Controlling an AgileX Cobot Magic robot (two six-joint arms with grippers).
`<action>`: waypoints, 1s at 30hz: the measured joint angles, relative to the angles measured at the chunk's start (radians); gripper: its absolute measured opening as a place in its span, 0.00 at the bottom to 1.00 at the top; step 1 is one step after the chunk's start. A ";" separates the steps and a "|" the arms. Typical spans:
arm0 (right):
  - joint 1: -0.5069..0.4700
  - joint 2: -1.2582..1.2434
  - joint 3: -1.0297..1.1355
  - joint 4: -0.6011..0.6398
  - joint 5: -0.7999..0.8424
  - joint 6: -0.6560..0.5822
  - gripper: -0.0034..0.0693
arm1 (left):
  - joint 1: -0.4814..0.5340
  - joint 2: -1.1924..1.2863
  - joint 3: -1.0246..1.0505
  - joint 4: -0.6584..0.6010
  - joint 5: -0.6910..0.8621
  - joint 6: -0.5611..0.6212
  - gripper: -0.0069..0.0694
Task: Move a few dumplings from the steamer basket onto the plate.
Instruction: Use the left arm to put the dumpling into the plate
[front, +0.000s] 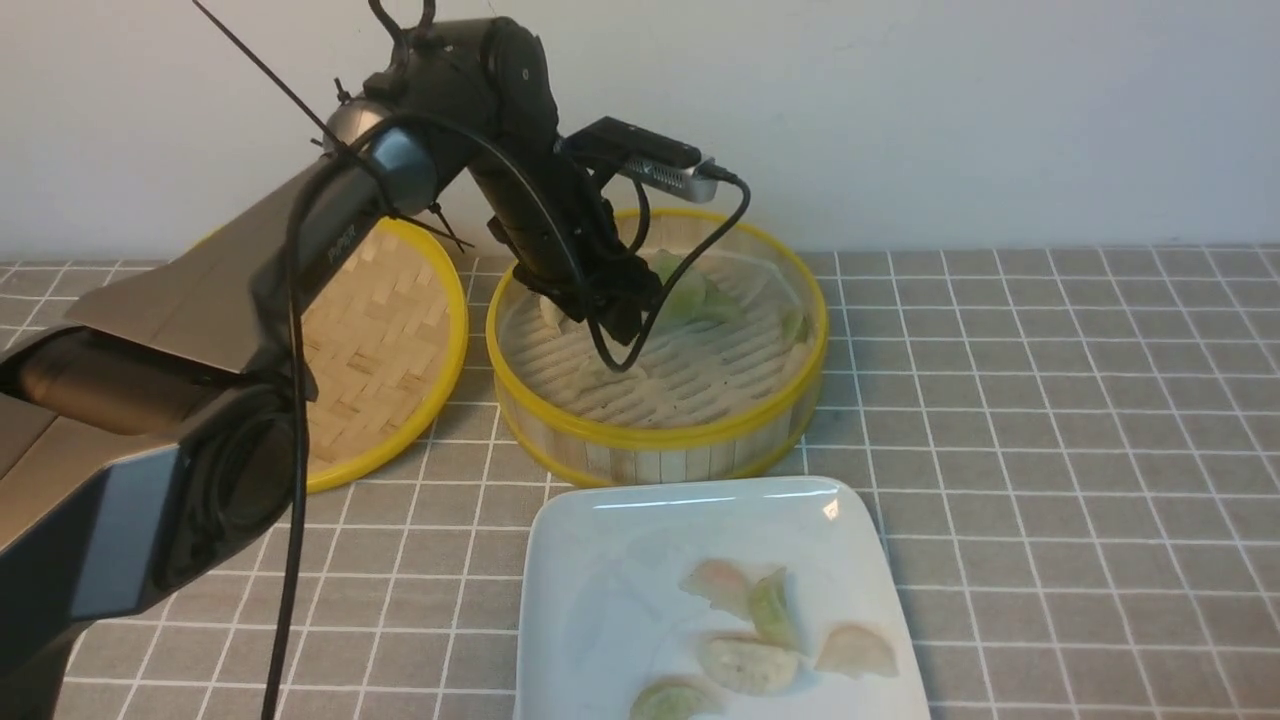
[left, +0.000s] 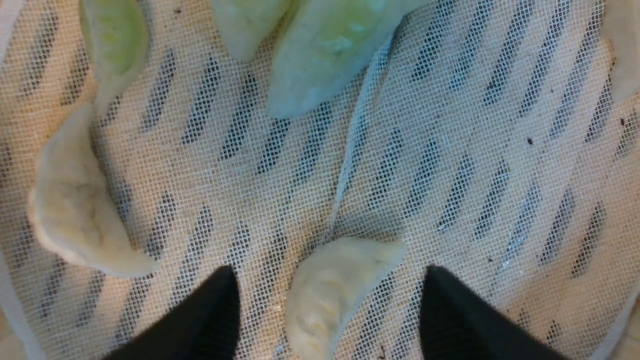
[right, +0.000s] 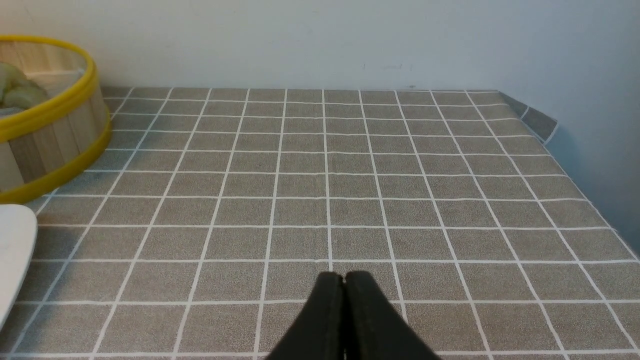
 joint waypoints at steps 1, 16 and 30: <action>0.000 0.000 0.000 0.000 0.000 0.000 0.03 | 0.000 0.001 0.000 0.000 0.000 0.000 0.69; 0.000 0.000 0.000 0.000 0.000 0.000 0.03 | 0.000 0.028 0.079 -0.003 0.000 -0.003 0.28; 0.000 0.000 0.000 -0.001 0.000 0.000 0.03 | -0.022 -0.288 0.189 -0.027 -0.004 -0.112 0.28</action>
